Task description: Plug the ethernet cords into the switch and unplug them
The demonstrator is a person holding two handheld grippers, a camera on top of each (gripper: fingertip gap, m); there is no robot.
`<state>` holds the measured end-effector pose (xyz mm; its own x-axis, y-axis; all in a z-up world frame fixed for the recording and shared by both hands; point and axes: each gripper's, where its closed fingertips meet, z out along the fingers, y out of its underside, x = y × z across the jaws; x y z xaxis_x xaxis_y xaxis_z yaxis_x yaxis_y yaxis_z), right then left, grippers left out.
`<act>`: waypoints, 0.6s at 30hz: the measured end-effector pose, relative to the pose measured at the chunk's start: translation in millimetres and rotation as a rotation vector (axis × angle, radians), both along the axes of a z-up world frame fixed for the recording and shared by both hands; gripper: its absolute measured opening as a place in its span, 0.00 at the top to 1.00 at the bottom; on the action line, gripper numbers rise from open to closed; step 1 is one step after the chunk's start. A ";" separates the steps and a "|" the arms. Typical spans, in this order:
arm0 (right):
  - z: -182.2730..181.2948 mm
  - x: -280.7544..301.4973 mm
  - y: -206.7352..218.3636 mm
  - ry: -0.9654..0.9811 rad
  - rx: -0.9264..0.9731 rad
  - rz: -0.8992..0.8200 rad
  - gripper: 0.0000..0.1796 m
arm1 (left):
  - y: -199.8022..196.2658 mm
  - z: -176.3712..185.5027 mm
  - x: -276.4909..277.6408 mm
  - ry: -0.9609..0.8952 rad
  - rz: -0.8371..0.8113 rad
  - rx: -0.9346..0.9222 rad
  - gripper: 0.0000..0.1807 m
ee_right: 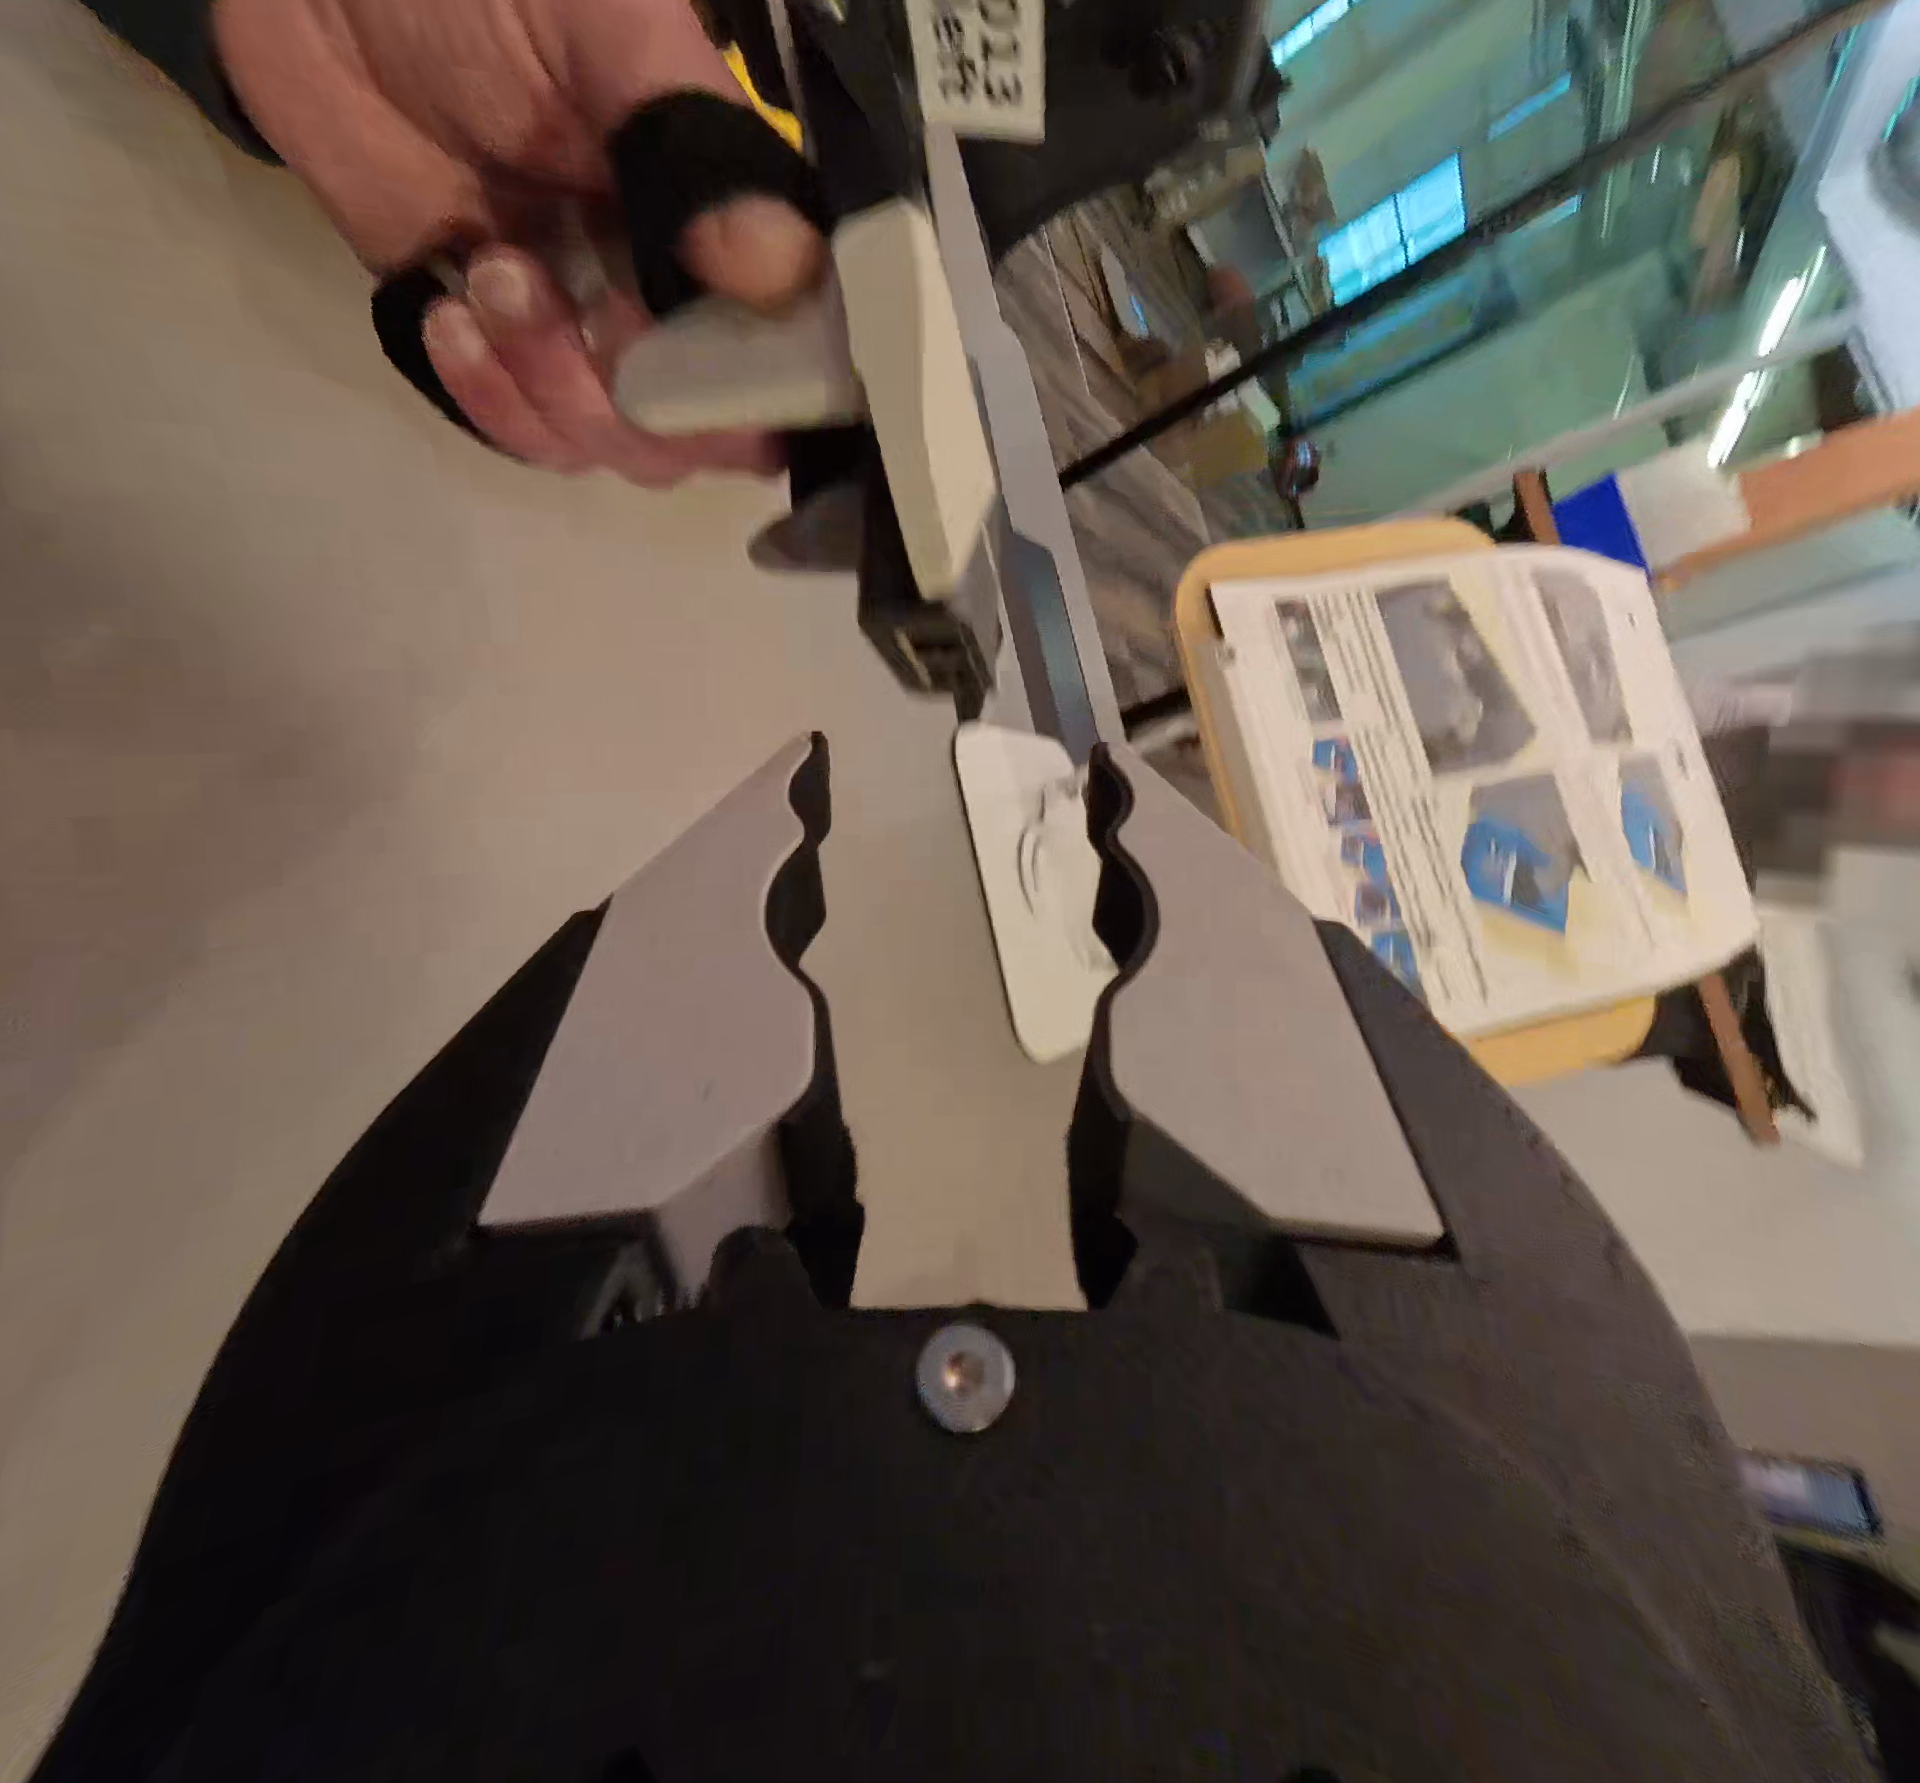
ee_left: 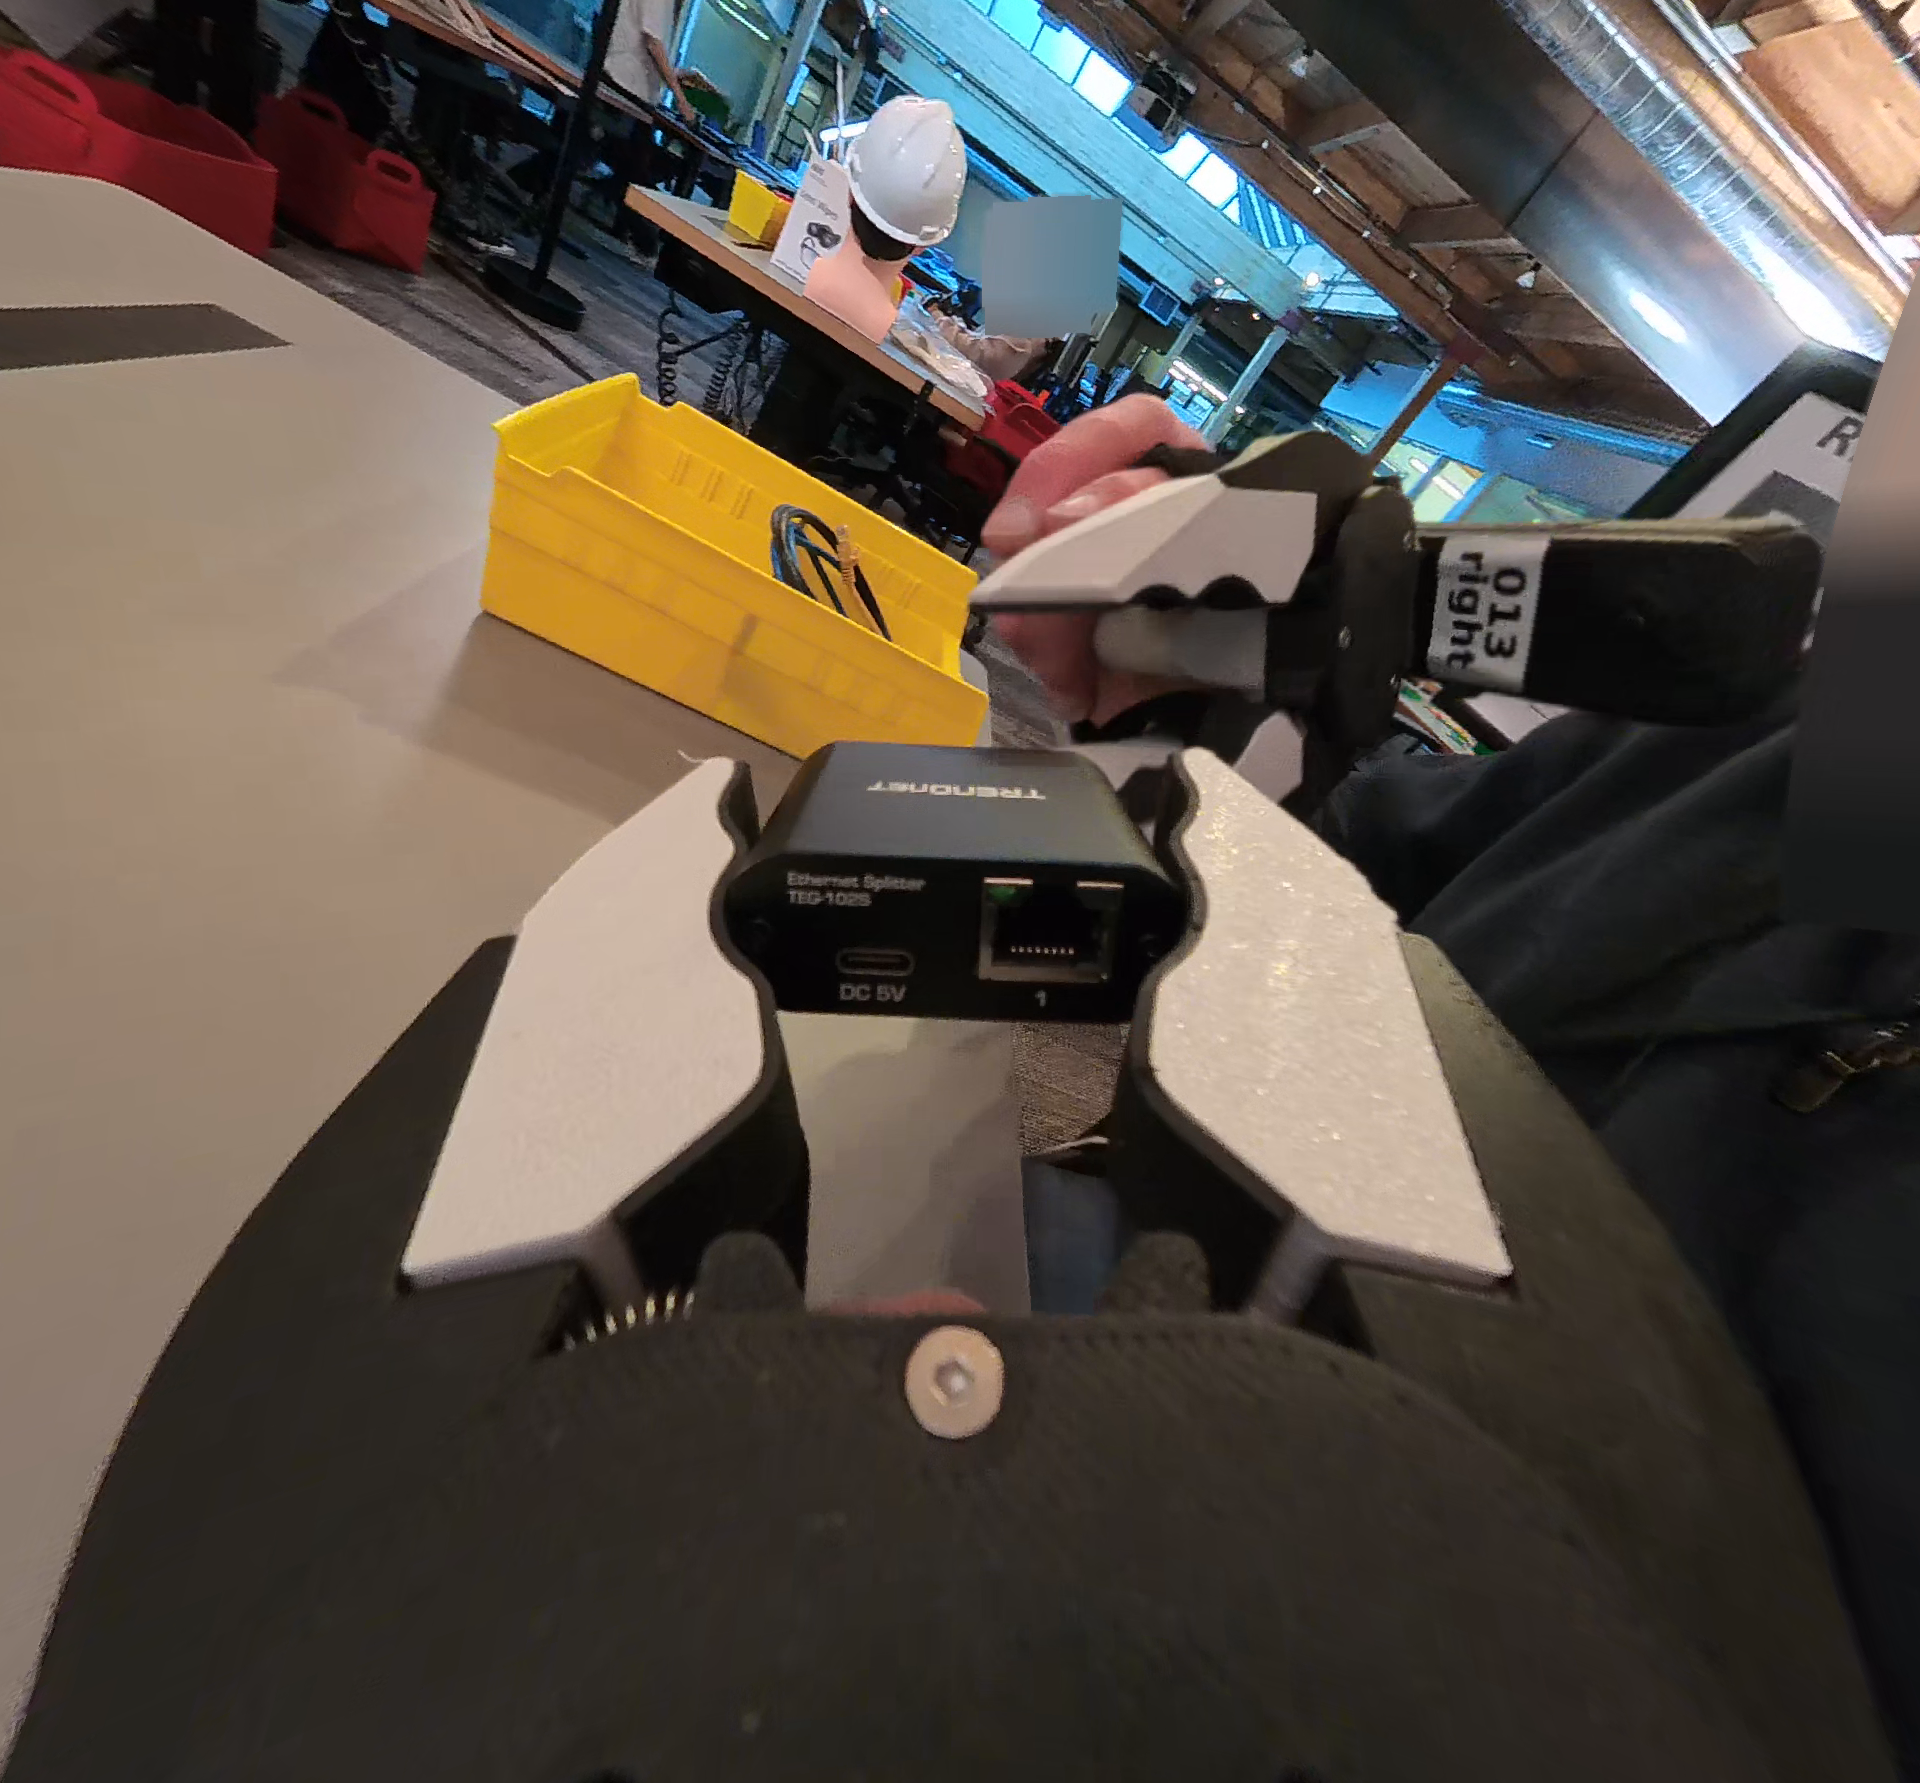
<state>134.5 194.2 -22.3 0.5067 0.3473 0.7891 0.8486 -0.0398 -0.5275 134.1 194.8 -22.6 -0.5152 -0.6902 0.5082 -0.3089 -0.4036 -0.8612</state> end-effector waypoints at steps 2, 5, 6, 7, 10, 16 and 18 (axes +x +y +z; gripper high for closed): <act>-3.6 -14.7 14.2 -0.039 0.007 0.044 0.73 | -5.2 2.6 -1.1 -0.010 -0.021 -0.012 0.60; -3.7 -25.6 26.0 -0.093 0.055 0.083 0.80 | -10.8 6.3 -2.1 -0.026 -0.045 -0.055 0.60; -1.3 -29.1 27.5 -0.100 0.083 0.094 0.86 | -13.0 6.1 -2.3 -0.027 -0.055 -0.063 0.60; -0.4 -30.5 28.3 -0.108 0.095 0.095 0.88 | -14.2 5.6 -2.0 -0.027 -0.056 -0.071 0.60; 0.2 -31.5 22.6 -0.087 0.074 0.114 0.88 | -20.9 6.5 -3.5 -0.025 -0.093 -0.101 0.60; 27.5 7.5 -6.1 -0.035 0.082 0.018 0.88 | -17.5 20.2 -7.9 -0.046 -0.085 -0.010 0.62; 38.4 45.4 -18.0 -0.021 0.065 -0.084 0.88 | -6.8 31.4 -14.9 -0.098 -0.067 0.018 0.77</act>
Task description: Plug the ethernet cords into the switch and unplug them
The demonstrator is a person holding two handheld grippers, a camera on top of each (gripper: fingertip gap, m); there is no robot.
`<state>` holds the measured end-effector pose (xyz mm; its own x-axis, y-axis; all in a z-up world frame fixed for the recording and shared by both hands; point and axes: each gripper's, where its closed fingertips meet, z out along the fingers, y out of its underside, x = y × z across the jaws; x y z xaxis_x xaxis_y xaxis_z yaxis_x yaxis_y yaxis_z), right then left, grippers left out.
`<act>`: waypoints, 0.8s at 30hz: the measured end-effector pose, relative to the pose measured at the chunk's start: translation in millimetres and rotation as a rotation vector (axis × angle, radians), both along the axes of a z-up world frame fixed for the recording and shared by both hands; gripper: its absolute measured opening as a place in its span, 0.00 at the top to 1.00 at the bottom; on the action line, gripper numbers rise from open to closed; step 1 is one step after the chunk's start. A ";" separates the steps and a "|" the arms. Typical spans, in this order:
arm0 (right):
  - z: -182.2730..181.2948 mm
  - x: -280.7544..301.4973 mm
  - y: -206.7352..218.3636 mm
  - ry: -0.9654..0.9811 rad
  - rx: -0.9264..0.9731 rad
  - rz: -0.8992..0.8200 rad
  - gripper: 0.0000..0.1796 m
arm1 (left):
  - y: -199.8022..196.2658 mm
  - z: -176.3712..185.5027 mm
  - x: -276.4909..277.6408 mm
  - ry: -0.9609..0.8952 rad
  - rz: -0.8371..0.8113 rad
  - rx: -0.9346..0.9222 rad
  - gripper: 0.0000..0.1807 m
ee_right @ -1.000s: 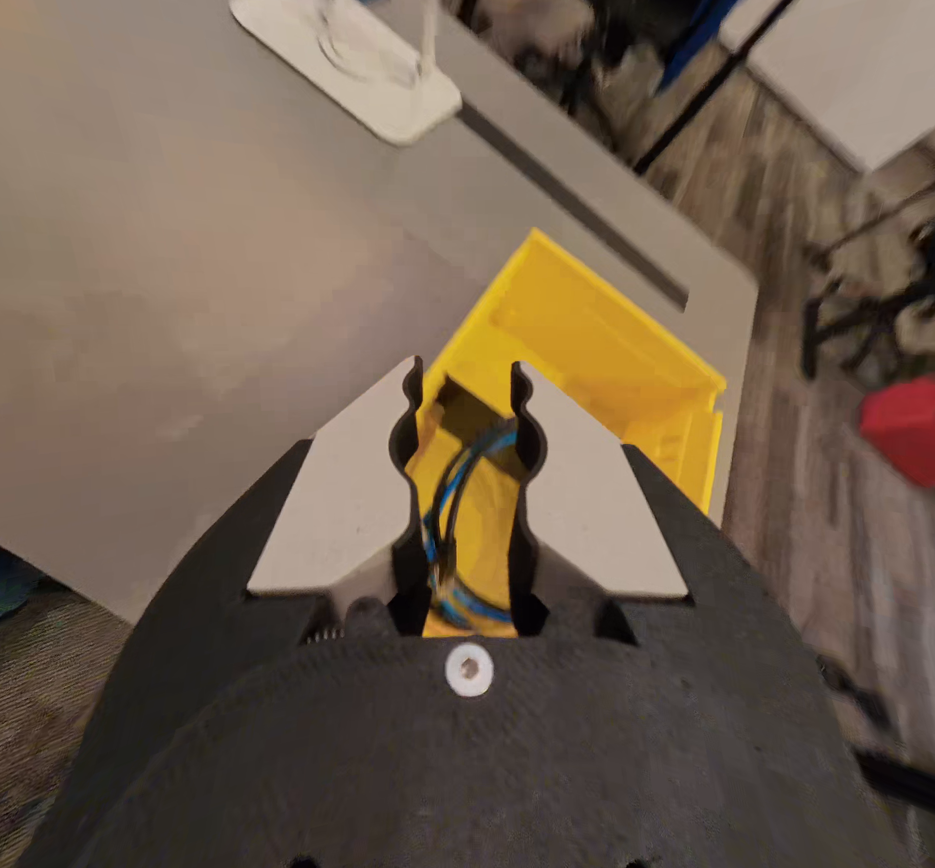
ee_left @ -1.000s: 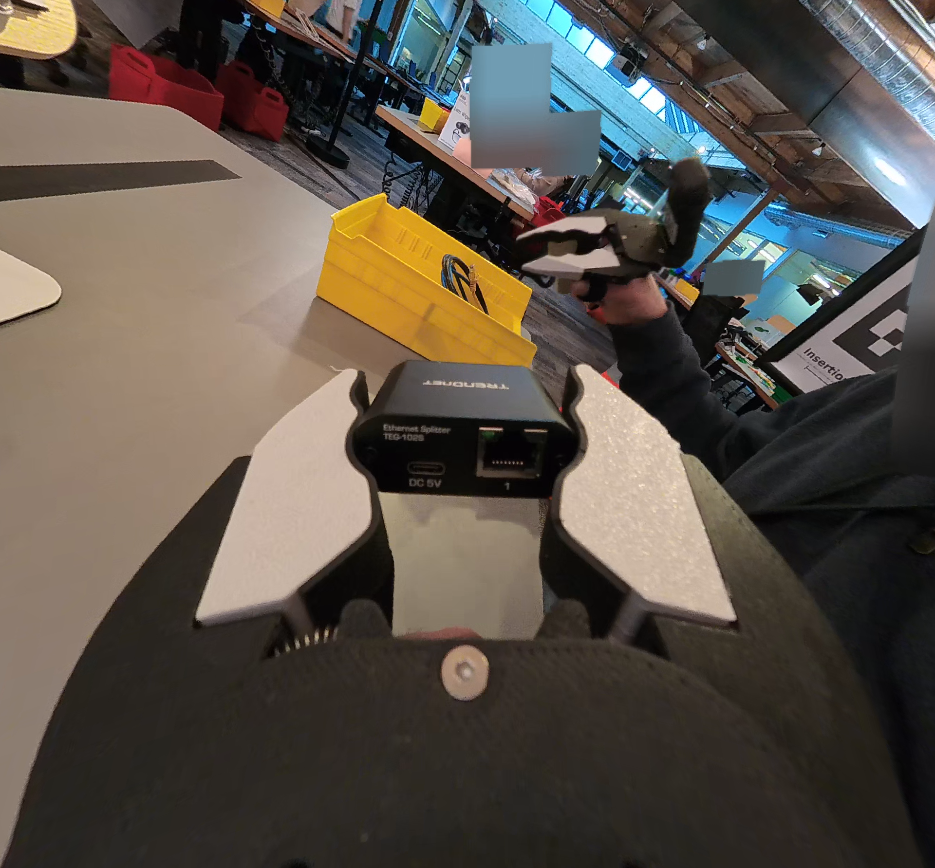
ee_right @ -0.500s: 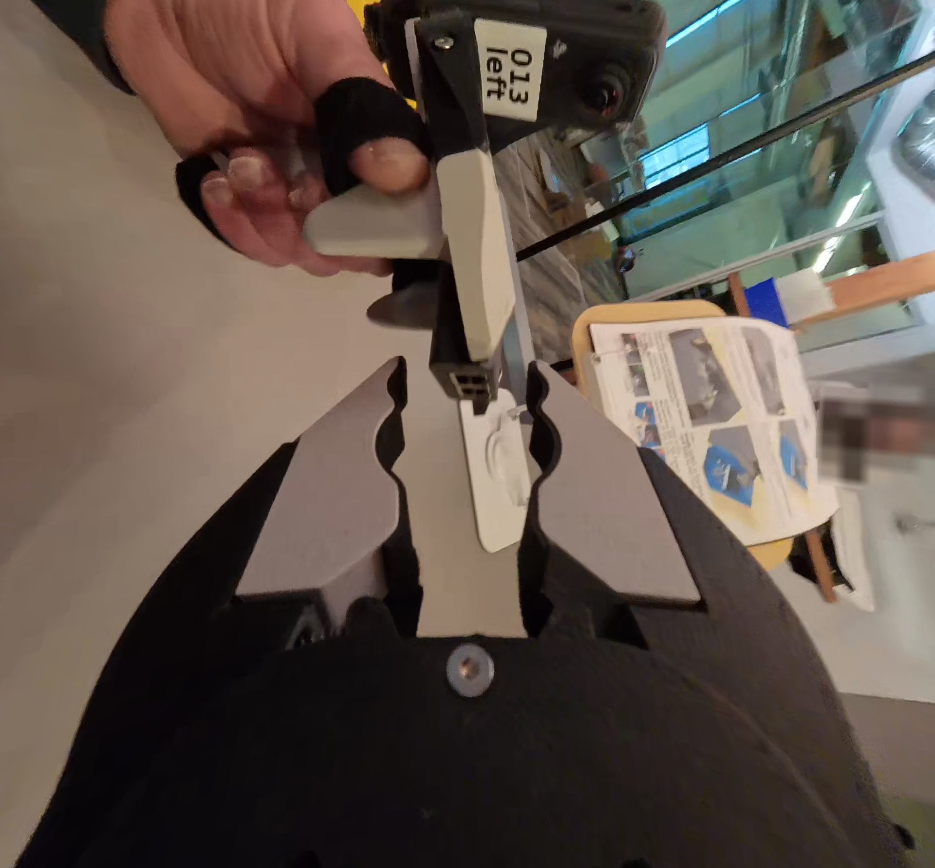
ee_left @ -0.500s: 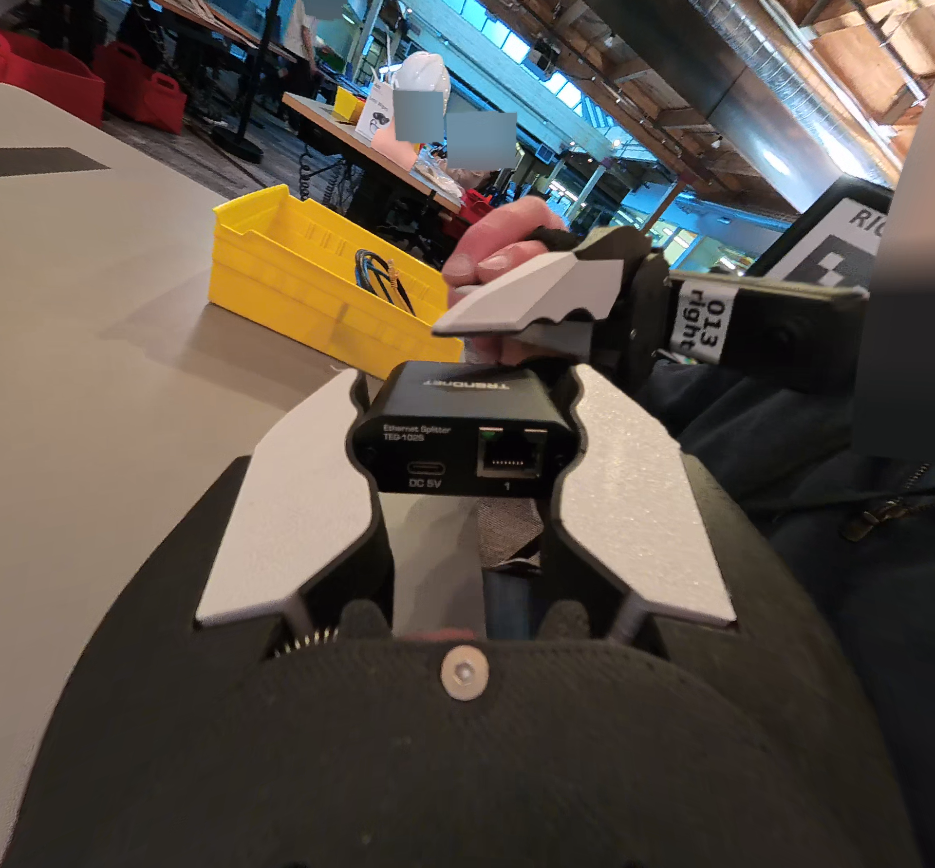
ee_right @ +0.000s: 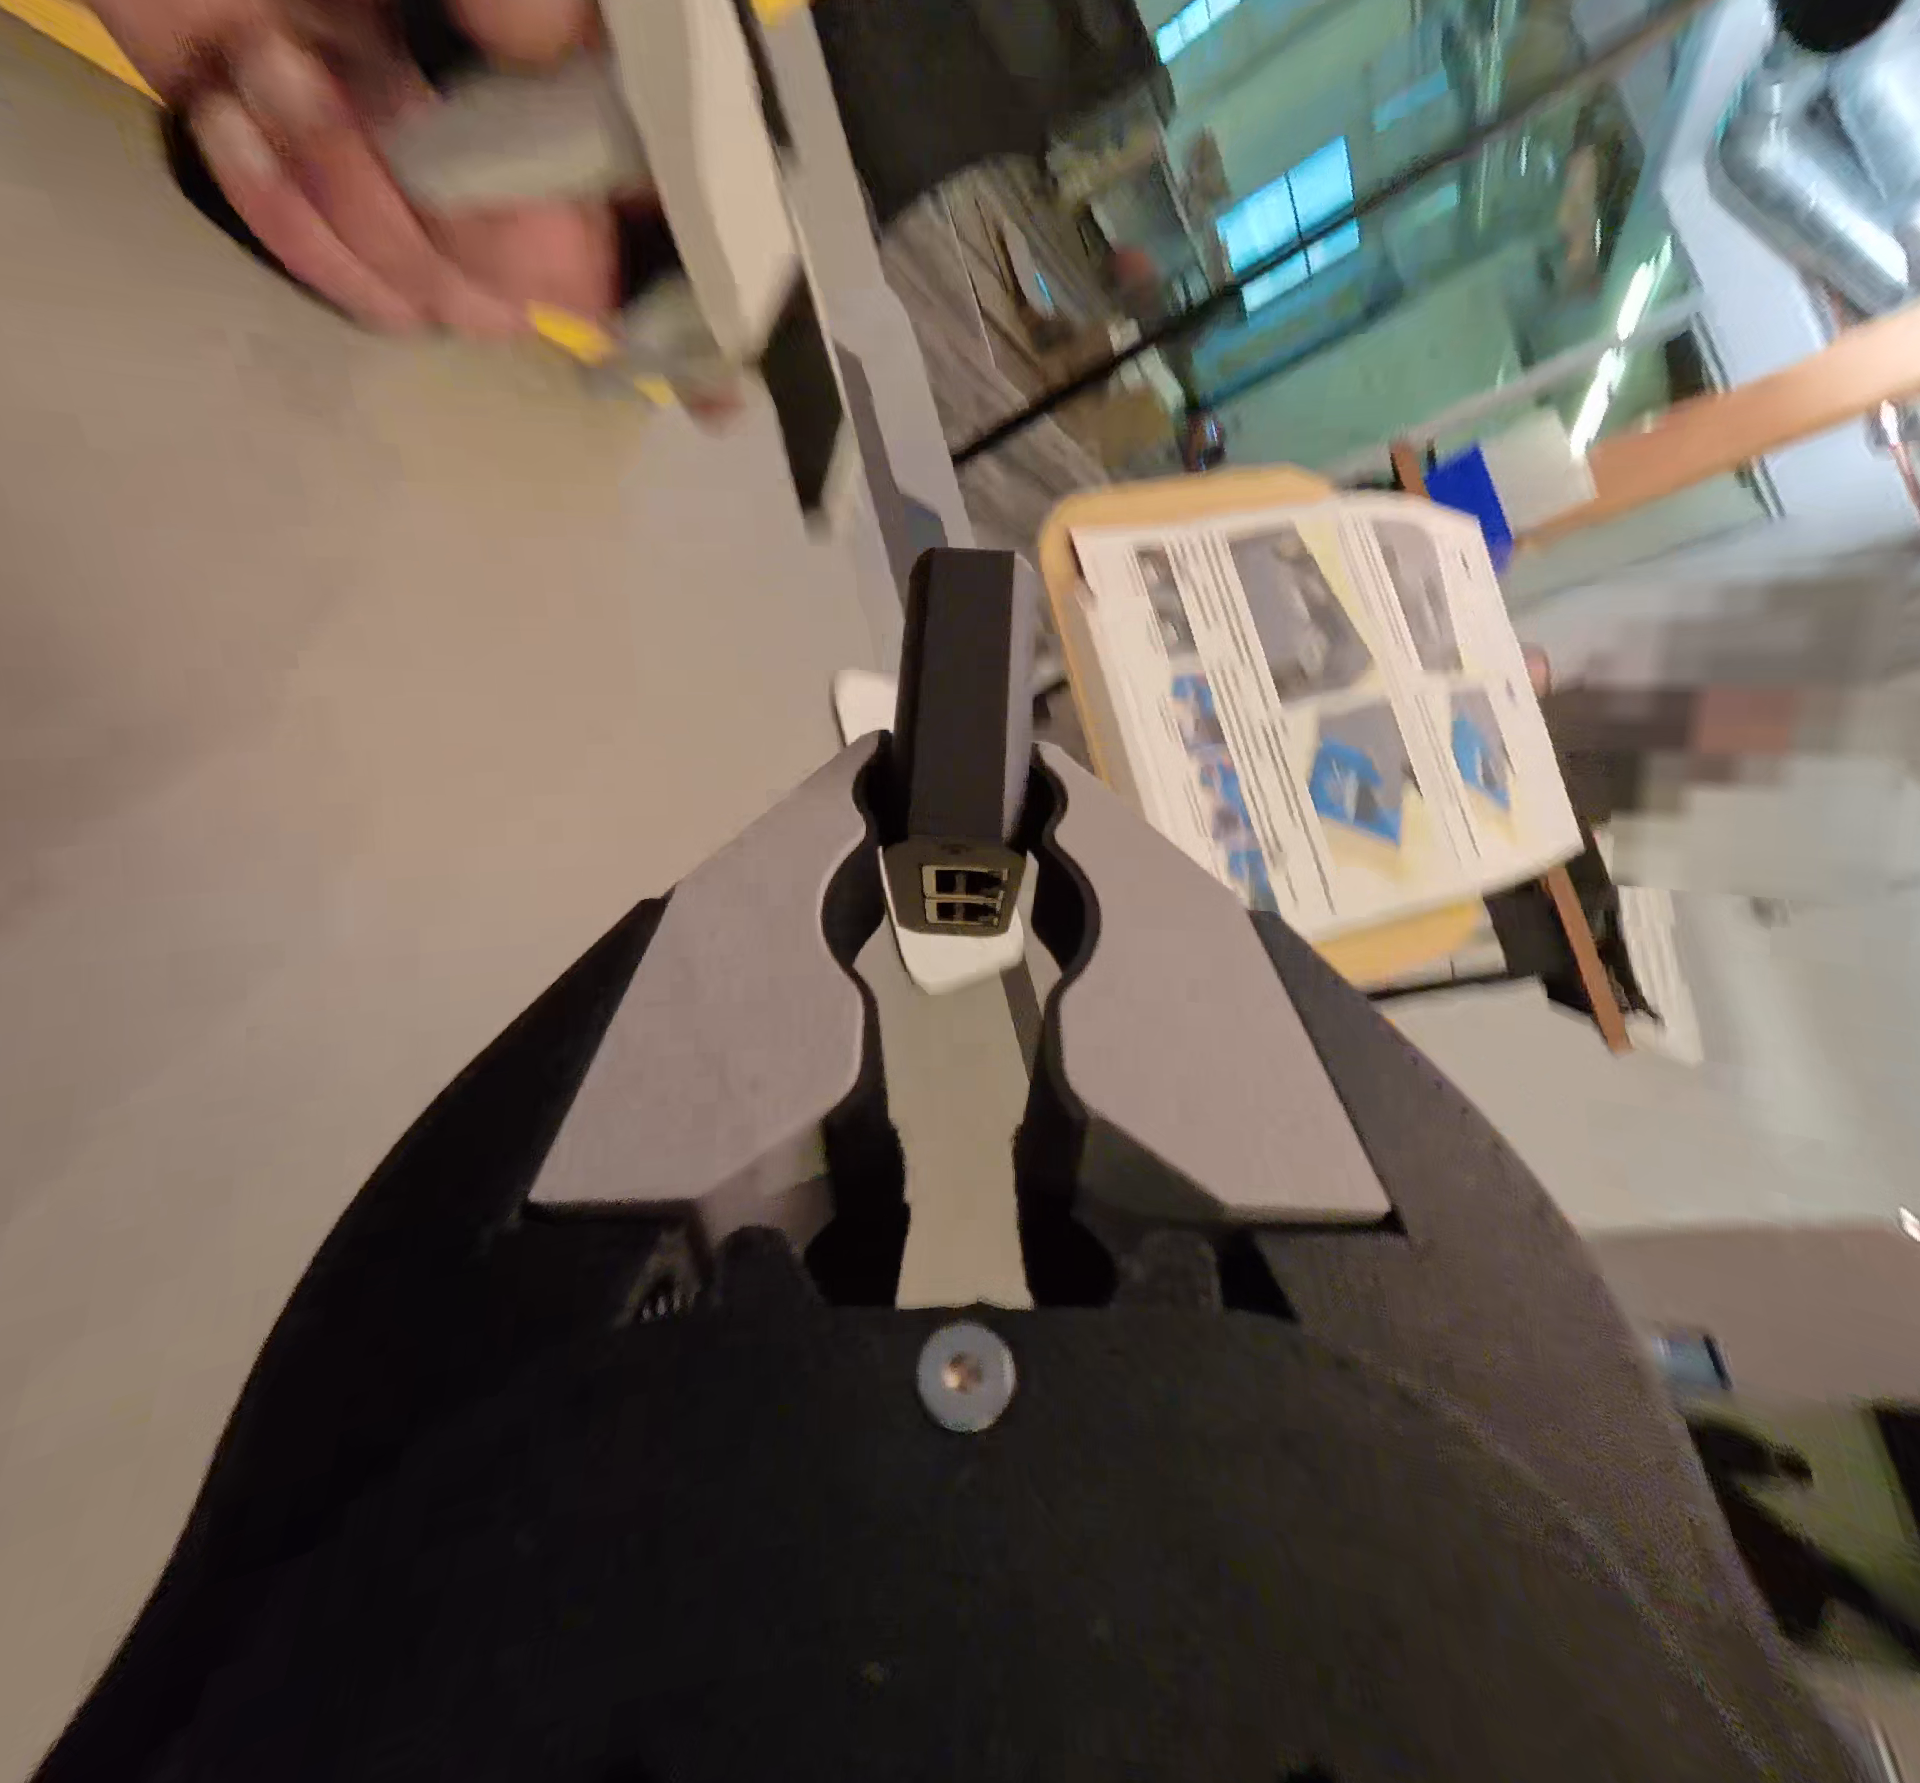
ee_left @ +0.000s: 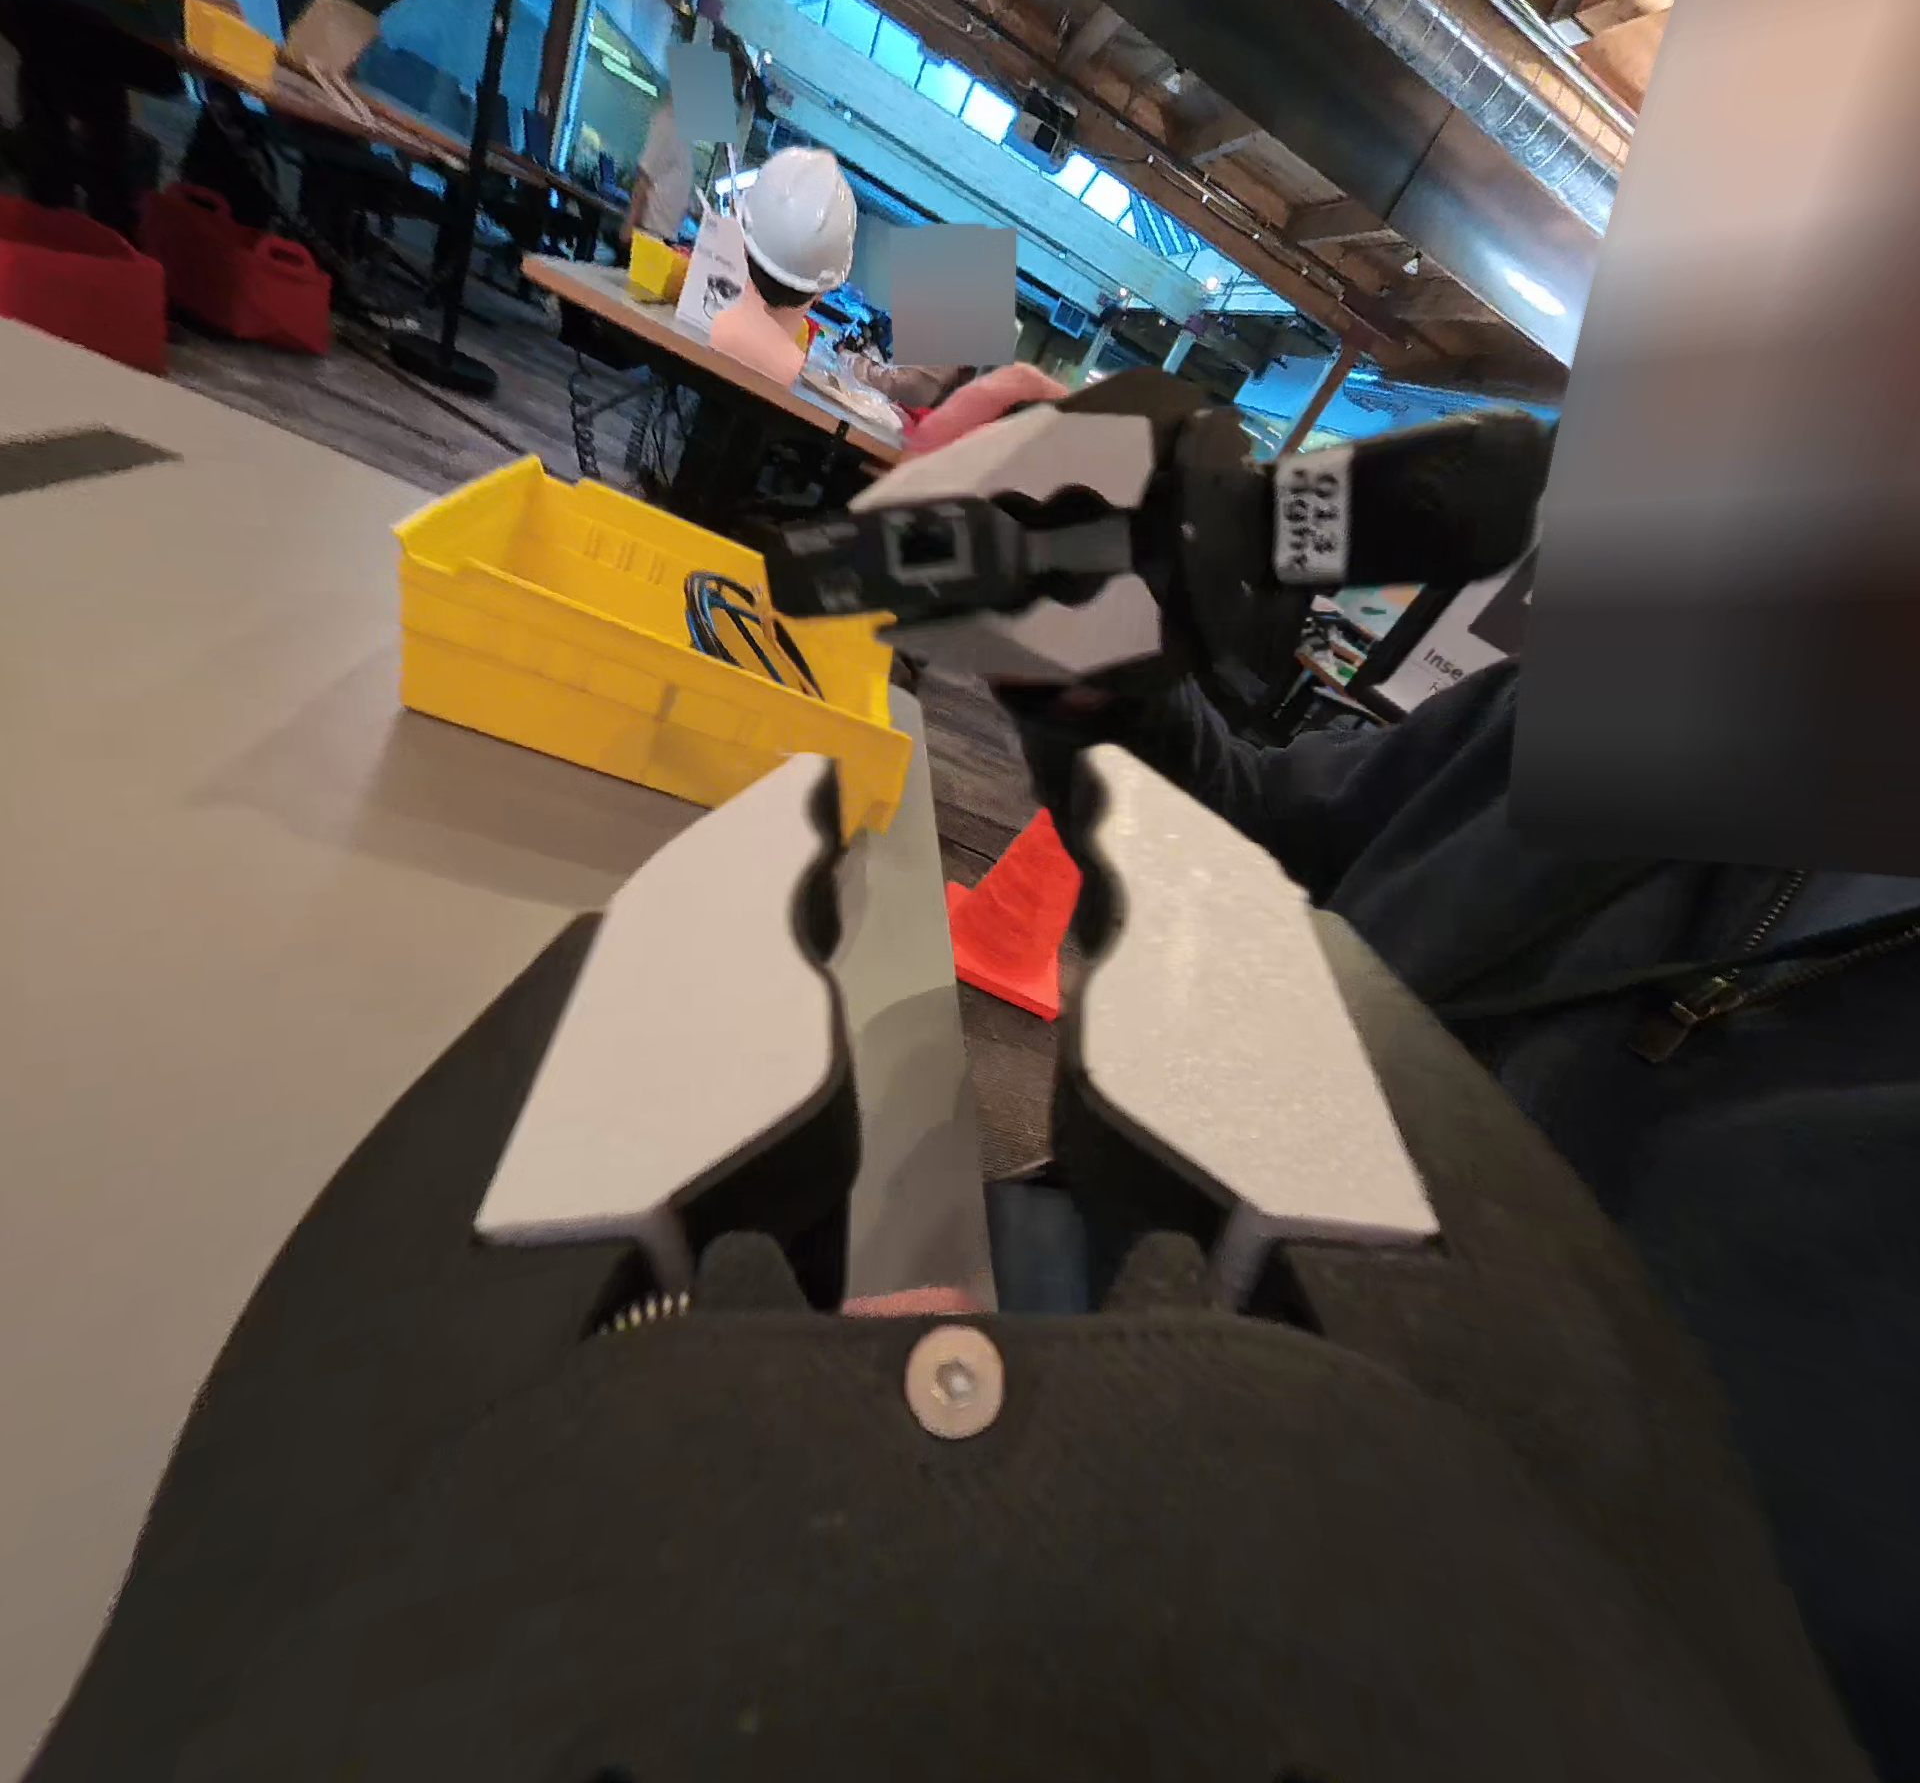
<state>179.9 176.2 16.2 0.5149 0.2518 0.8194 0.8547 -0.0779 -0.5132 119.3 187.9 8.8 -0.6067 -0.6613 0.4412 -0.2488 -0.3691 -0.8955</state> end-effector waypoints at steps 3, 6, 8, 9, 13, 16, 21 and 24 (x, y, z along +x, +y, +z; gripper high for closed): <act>8.3 77.2 -19.0 -0.003 -0.048 -0.206 0.88 | 10.4 12.3 -8.4 -0.039 0.020 0.056 0.97; 5.0 157.6 -40.2 -0.002 -0.119 -0.388 0.88 | 17.4 20.5 -11.8 -0.057 0.058 0.112 1.00; -9.3 209.4 -54.3 -0.014 -0.207 -0.515 0.88 | 19.6 22.0 -12.8 -0.056 0.073 0.146 1.00; -18.4 230.4 -60.4 -0.029 -0.254 -0.561 0.88 | 20.4 21.6 -13.2 -0.053 0.081 0.165 1.00; -68.6 290.0 -78.2 -0.045 -0.493 -0.681 0.88 | 23.8 20.5 -13.3 -0.042 0.097 0.199 1.00; -112.3 314.7 -84.0 -0.018 -0.683 -0.698 0.88 | 26.8 19.7 -12.9 -0.037 0.108 0.211 1.00; -169.6 337.6 -93.2 -0.036 -0.965 -0.691 0.88 | 28.5 16.6 -12.6 -0.026 0.119 0.242 1.00; -187.0 349.1 -92.6 -0.100 -1.060 -0.703 0.88 | 28.7 15.3 -12.0 -0.022 0.120 0.256 1.00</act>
